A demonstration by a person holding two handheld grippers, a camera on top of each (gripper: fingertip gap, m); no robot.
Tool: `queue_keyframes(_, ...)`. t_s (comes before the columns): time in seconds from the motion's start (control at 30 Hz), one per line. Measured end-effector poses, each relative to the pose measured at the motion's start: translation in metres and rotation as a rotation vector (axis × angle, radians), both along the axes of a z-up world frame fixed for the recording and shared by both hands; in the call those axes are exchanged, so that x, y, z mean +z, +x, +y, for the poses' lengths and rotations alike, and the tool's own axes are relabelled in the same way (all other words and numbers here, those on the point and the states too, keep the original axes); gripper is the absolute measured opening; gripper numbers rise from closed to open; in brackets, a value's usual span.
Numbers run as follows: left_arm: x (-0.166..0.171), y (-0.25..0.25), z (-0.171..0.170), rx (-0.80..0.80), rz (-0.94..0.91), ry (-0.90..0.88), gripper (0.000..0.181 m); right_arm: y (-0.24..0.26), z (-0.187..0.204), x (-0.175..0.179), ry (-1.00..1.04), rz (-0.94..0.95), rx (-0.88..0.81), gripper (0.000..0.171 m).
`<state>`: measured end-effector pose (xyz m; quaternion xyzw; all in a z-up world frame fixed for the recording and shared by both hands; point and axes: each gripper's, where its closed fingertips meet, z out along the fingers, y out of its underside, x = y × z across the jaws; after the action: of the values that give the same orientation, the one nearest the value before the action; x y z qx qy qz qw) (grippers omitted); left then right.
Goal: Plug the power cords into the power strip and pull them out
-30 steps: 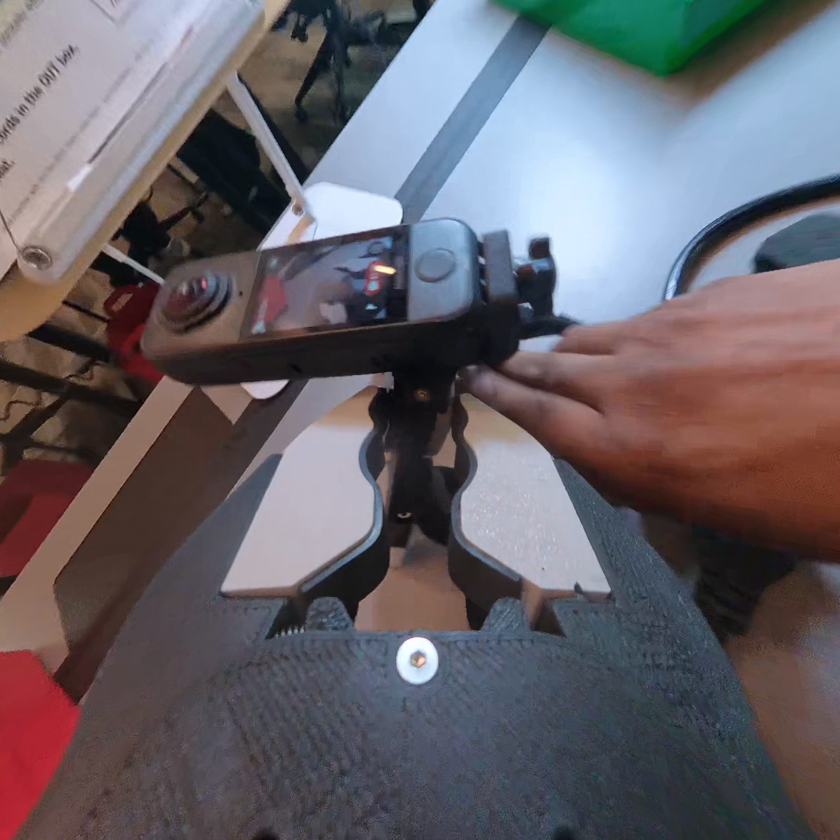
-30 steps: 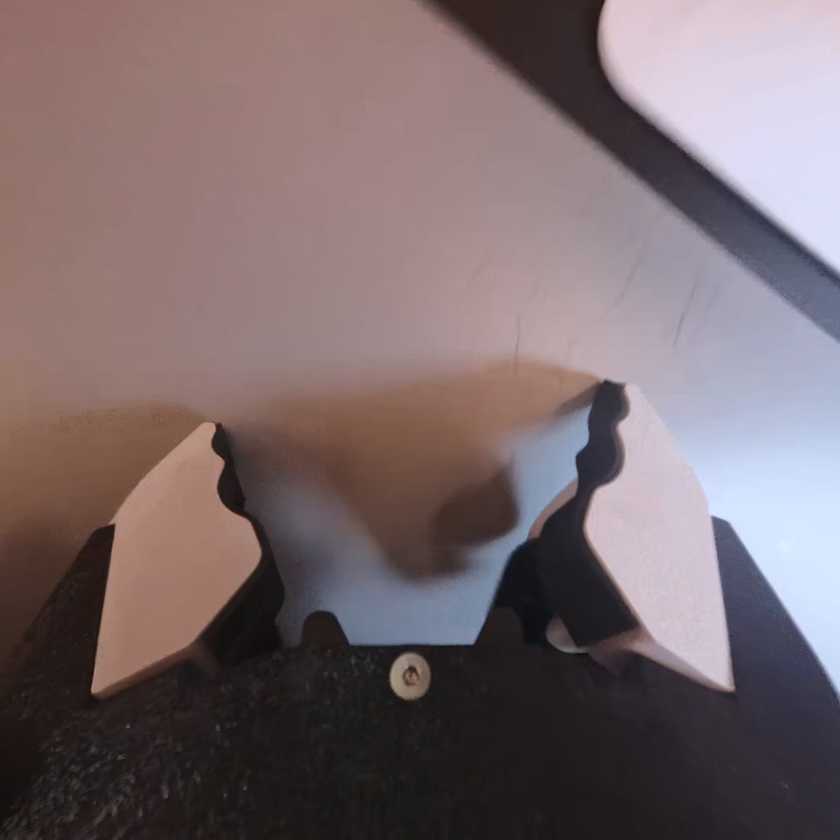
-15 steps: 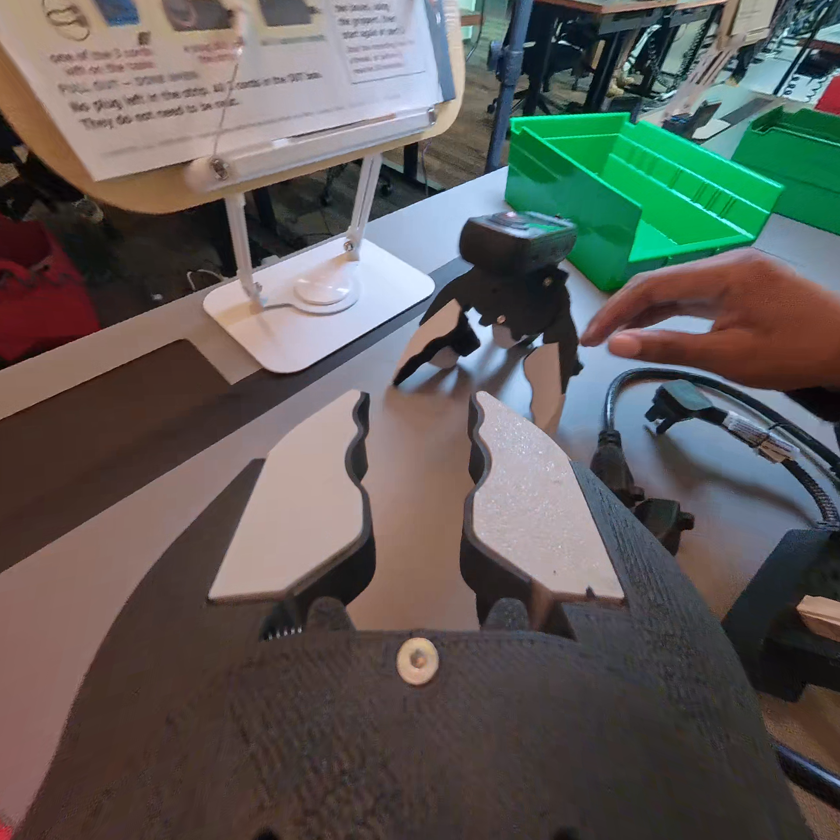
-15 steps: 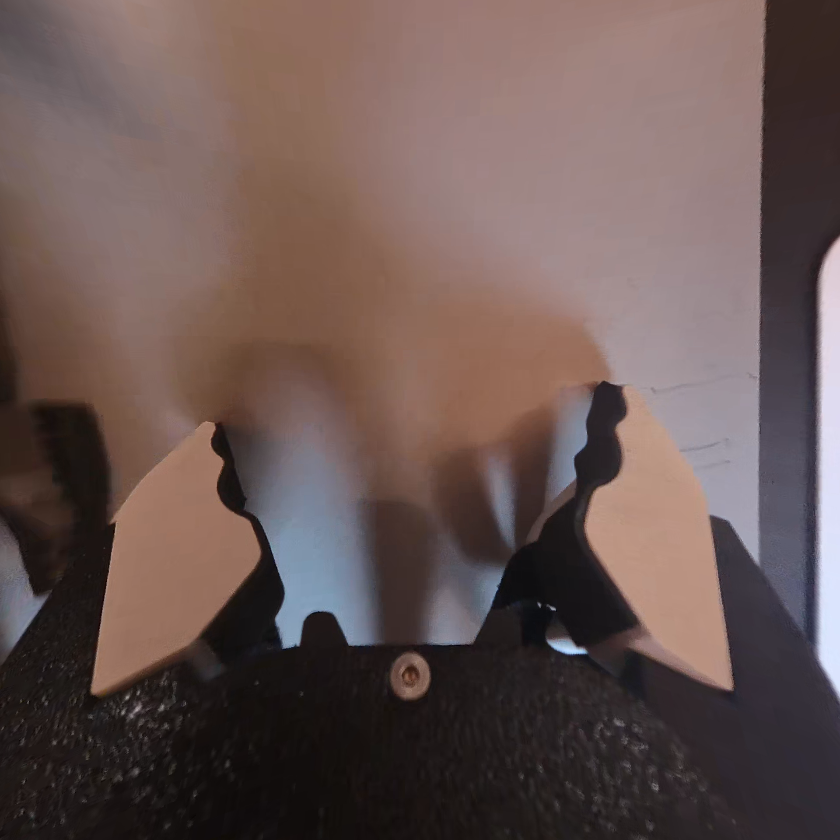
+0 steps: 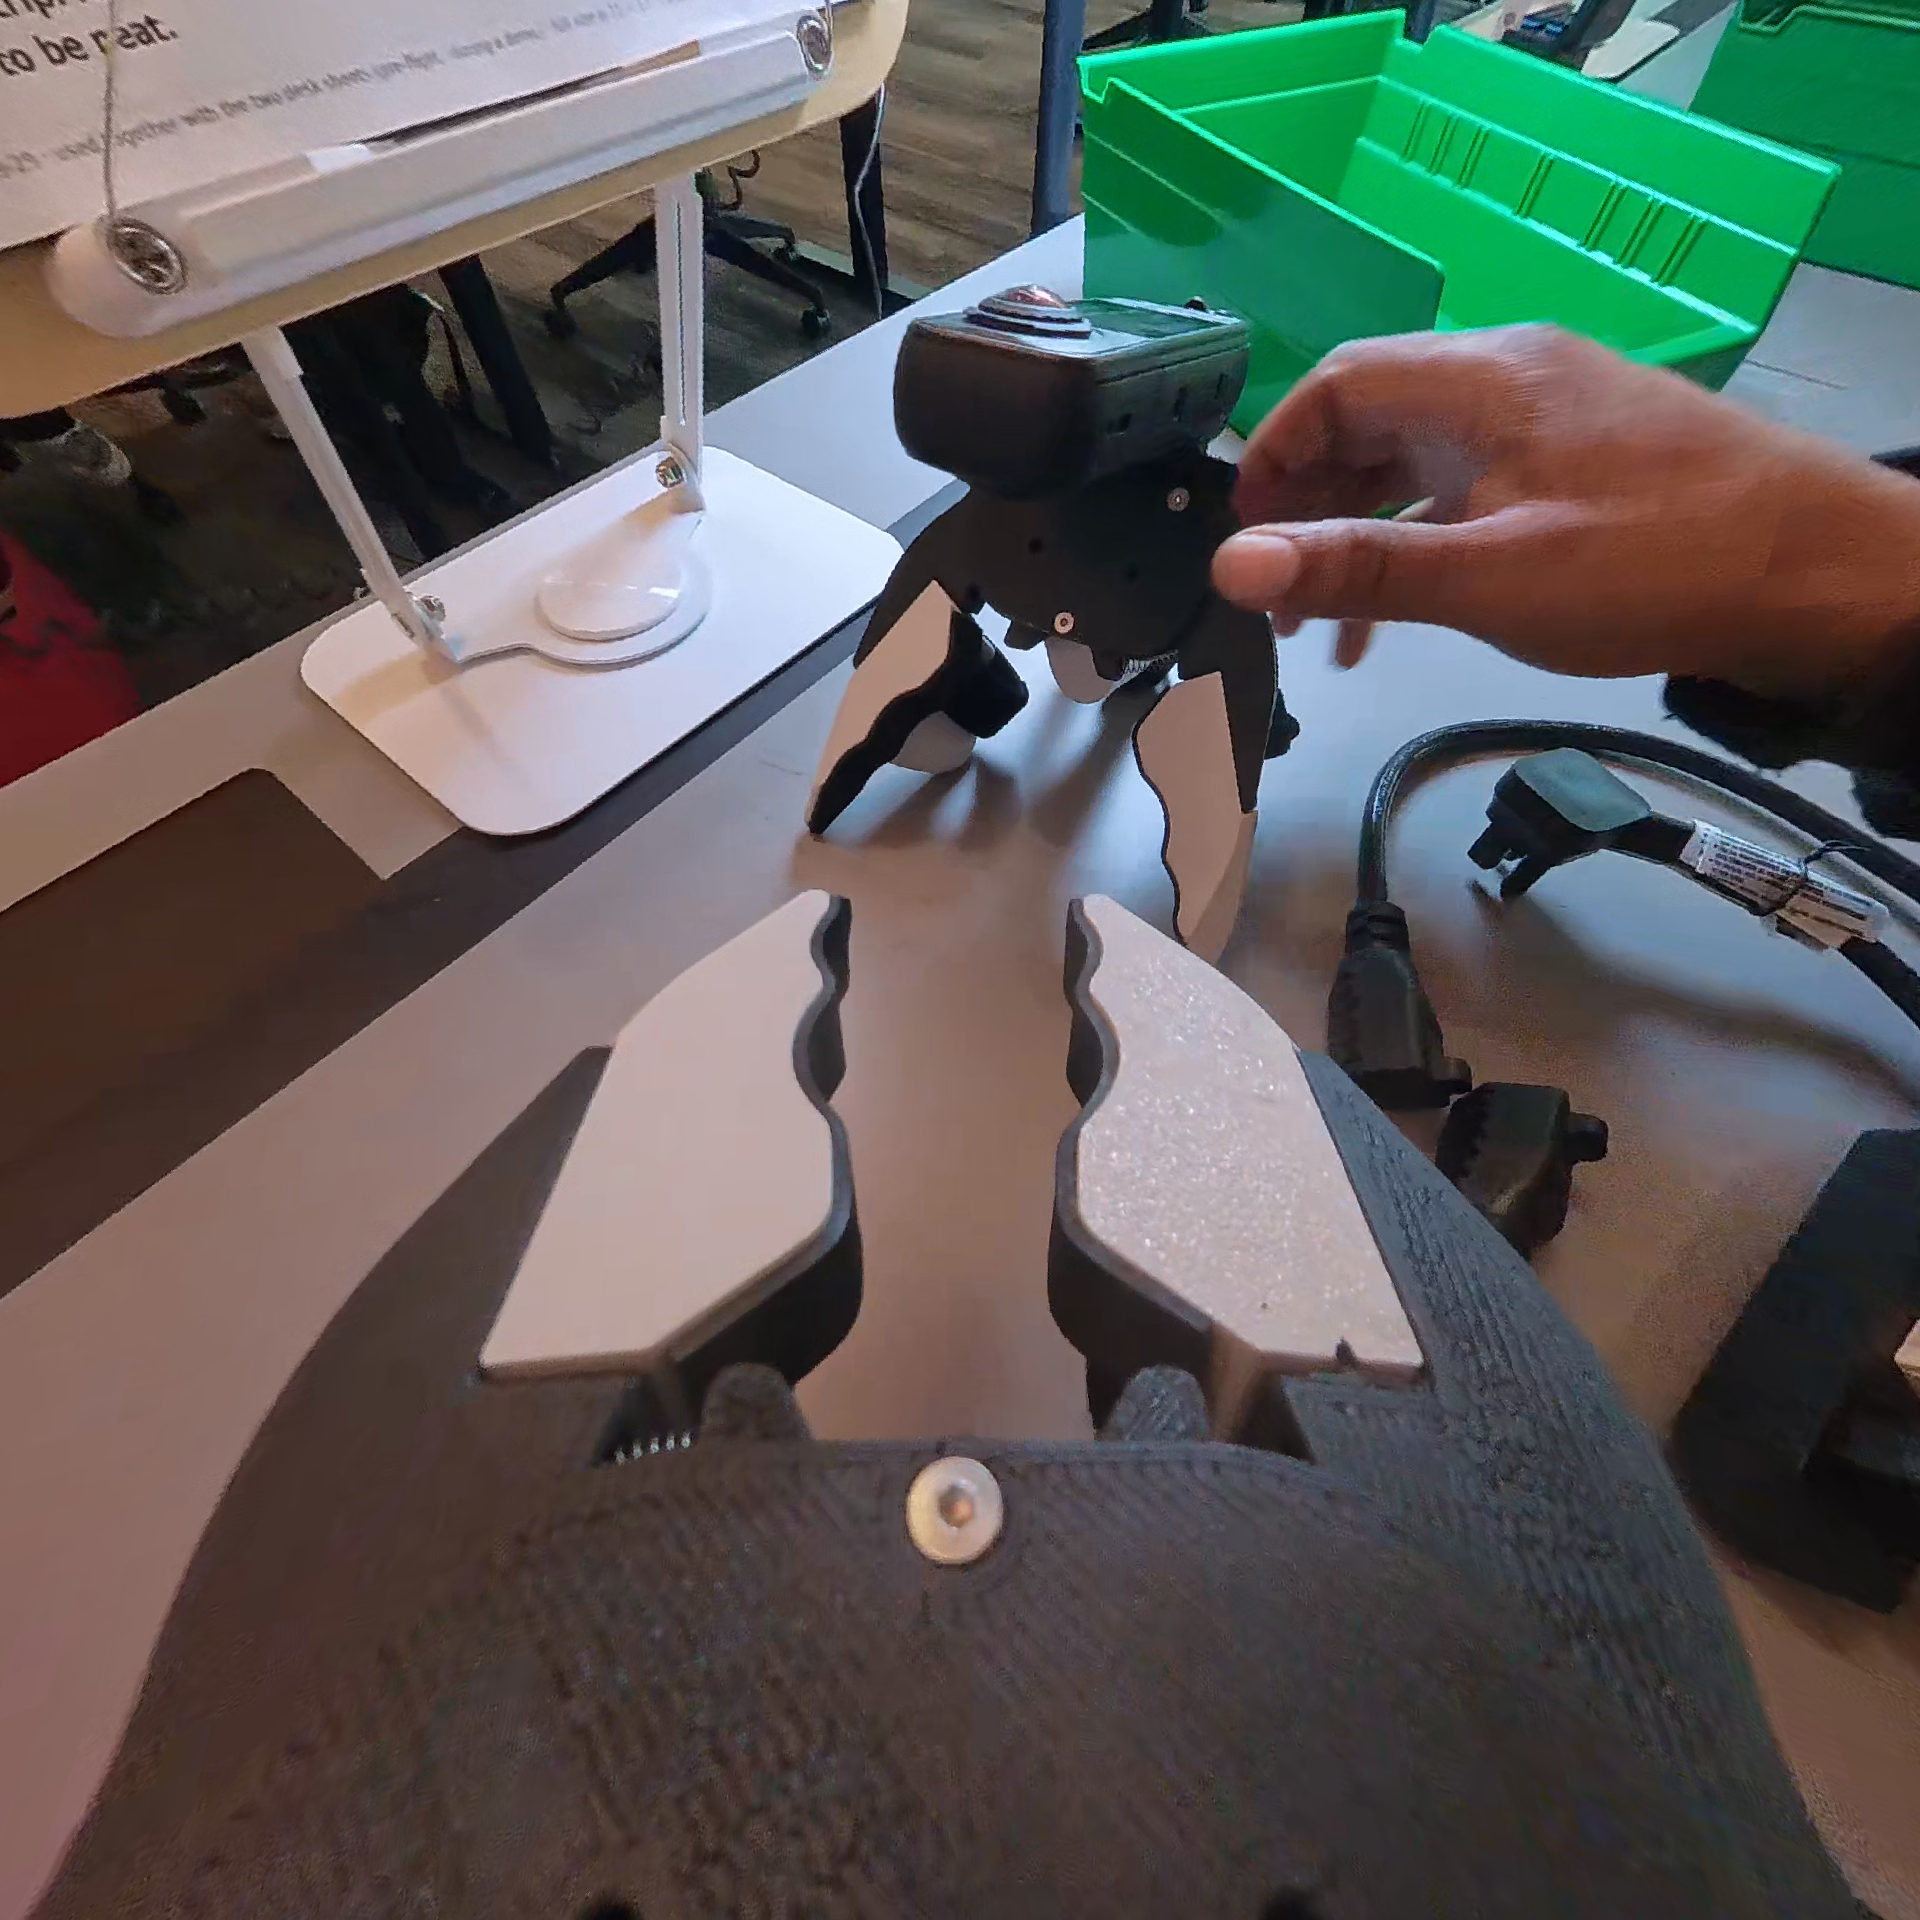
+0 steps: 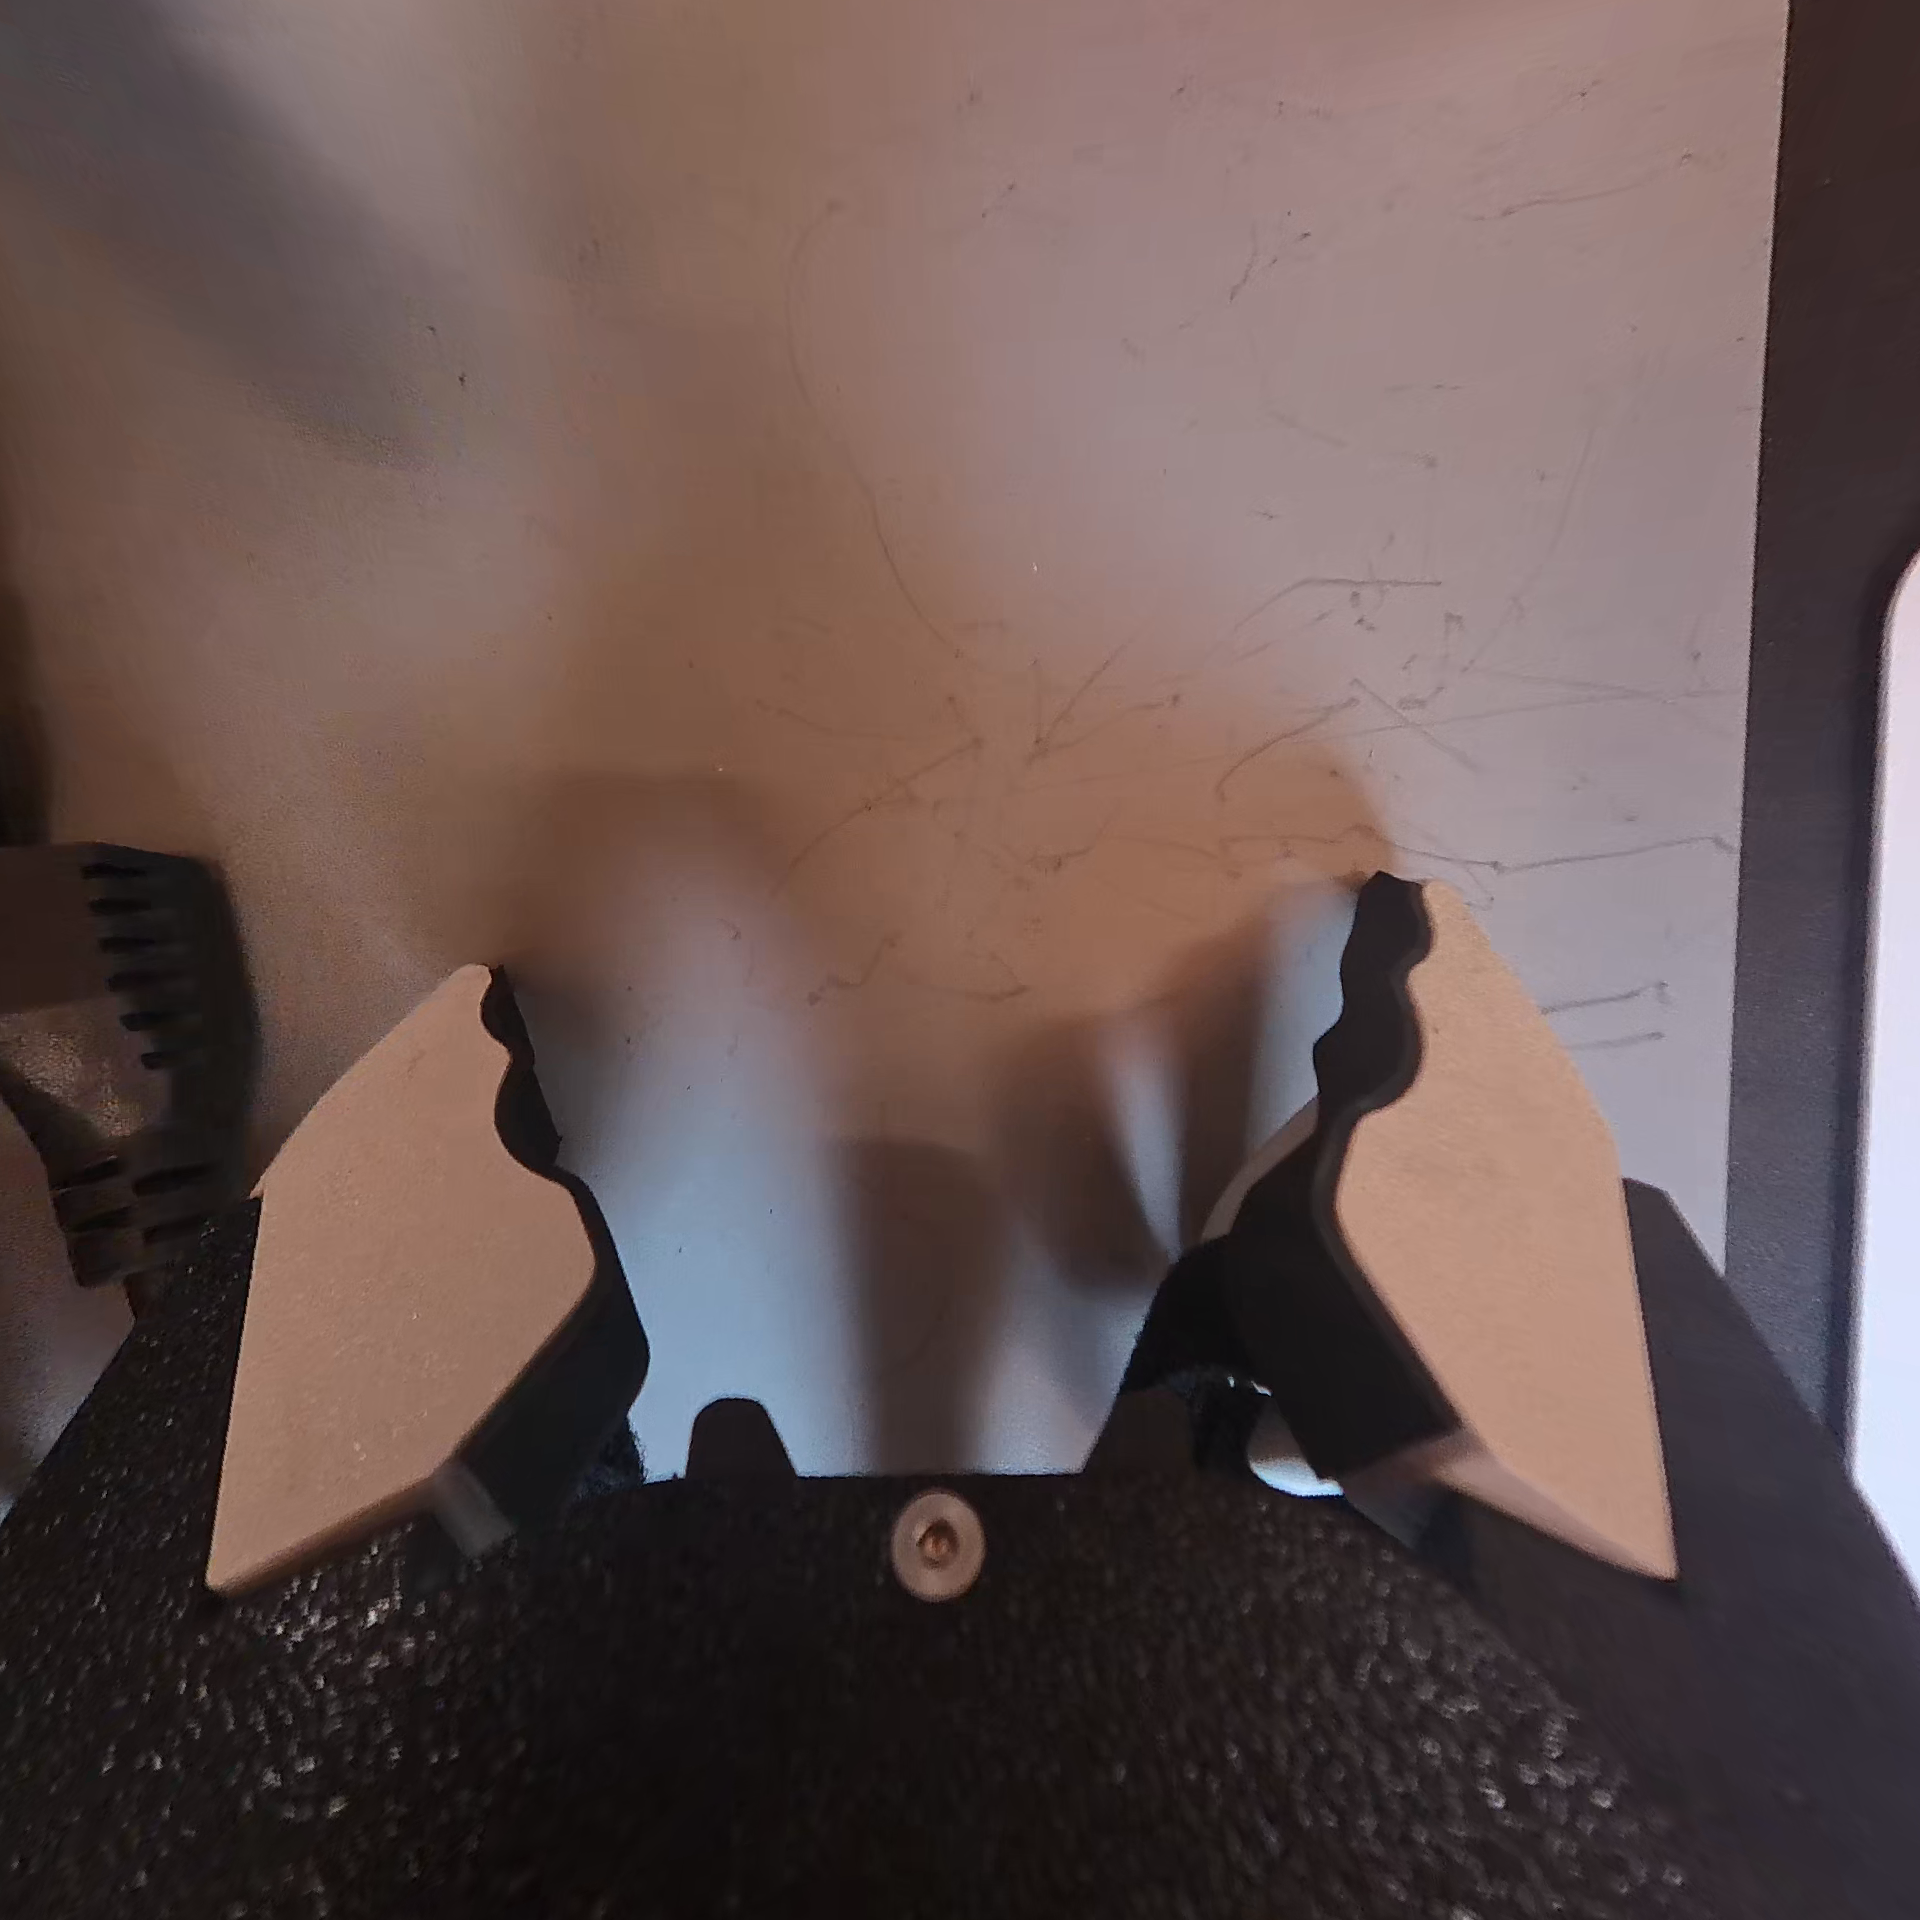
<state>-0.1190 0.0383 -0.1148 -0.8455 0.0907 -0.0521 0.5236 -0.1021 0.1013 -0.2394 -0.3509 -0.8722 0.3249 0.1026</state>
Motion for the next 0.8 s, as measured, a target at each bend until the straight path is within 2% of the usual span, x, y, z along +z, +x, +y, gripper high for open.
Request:
queue_keyframes(0.03,-0.002,0.002,0.002,0.000,0.002,-0.004,0.039,0.000,0.000,0.000,0.000,0.000,0.000,0.147)
queue_keyframes(0.1,-0.007,0.008,0.003,-0.014,0.014,-0.018,0.039,-0.001,0.000,0.000,0.000,0.002,0.006,0.147)
queue_keyframes(0.17,-0.009,0.012,0.001,-0.021,0.040,-0.031,0.039,0.002,0.003,0.001,-0.014,-0.007,0.086,0.147)
queue_keyframes(0.2,-0.007,0.013,0.000,-0.025,0.052,-0.029,0.039,0.006,-0.001,0.006,-0.090,-0.037,0.092,0.147)
queue_keyframes(0.23,-0.004,0.012,-0.001,-0.025,0.060,-0.023,0.039,0.014,-0.014,0.020,-0.264,-0.095,0.114,0.146)
queue_keyframes(0.27,0.000,0.011,-0.002,-0.022,0.065,-0.012,0.039,0.035,-0.033,0.044,-0.478,-0.144,0.288,0.131)
queue_keyframes(0.3,0.005,0.010,-0.002,-0.020,0.068,-0.001,0.039,0.056,-0.046,0.079,-0.723,-0.132,0.462,0.095)
queue_keyframes(0.33,0.009,0.010,-0.003,-0.023,0.069,0.009,0.039,0.068,-0.054,0.116,-0.939,-0.029,0.583,0.084)
queue_keyframes(0.4,0.019,0.013,-0.006,-0.041,0.073,0.027,0.039,0.082,-0.056,0.161,-1.140,0.175,0.680,0.103)
queue_keyframes(0.5,0.036,0.027,-0.012,-0.090,0.090,0.055,0.035,0.113,-0.057,0.202,-1.322,0.275,0.807,0.112)
queue_keyframes(0.57,0.043,0.041,-0.016,-0.125,0.118,0.055,0.035,0.117,-0.058,0.216,-1.407,0.354,0.787,0.117)
queue_keyframes(0.63,0.049,0.058,-0.018,-0.156,0.149,0.064,0.035,0.116,-0.060,0.228,-1.456,0.466,0.758,0.146)
queue_keyframes(0.7,0.054,0.069,-0.018,-0.171,0.191,0.089,0.035,0.126,-0.060,0.237,-1.490,0.539,0.821,0.140)
queue_keyframes(0.73,0.056,0.073,-0.018,-0.178,0.203,0.106,0.036,0.133,-0.060,0.240,-1.508,0.540,0.867,0.154)
queue_keyframes(0.77,0.059,0.075,-0.018,-0.183,0.197,0.123,0.036,0.139,-0.062,0.239,-1.512,0.528,0.896,0.142)
queue_keyframes(0.8,0.061,0.078,-0.018,-0.193,0.175,0.136,0.037,0.144,-0.064,0.238,-1.506,0.510,0.916,0.142)
